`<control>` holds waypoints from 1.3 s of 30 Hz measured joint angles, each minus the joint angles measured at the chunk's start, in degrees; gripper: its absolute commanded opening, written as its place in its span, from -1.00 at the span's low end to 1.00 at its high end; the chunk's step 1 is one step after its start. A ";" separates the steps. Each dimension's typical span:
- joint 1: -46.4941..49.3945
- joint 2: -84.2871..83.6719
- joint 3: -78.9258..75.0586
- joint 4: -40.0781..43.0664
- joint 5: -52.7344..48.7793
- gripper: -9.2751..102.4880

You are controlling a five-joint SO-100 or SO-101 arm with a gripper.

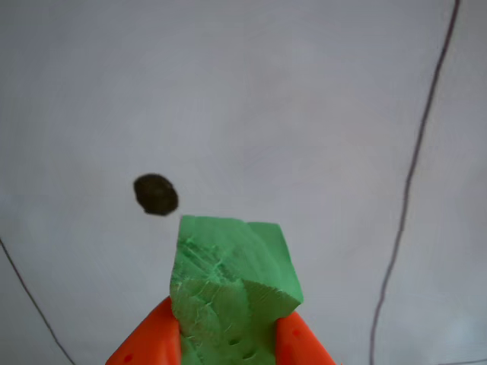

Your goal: Grasp the colored block, Place it on the black dot, and then return the arm to the default position.

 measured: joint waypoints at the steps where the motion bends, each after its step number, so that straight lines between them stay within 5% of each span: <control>1: 0.00 -0.79 -0.88 -0.53 0.26 -0.84; 20: 0.00 -15.21 -14.06 -6.15 2.99 -0.84; 39: 0.53 -22.85 -22.24 -2.90 7.21 -0.84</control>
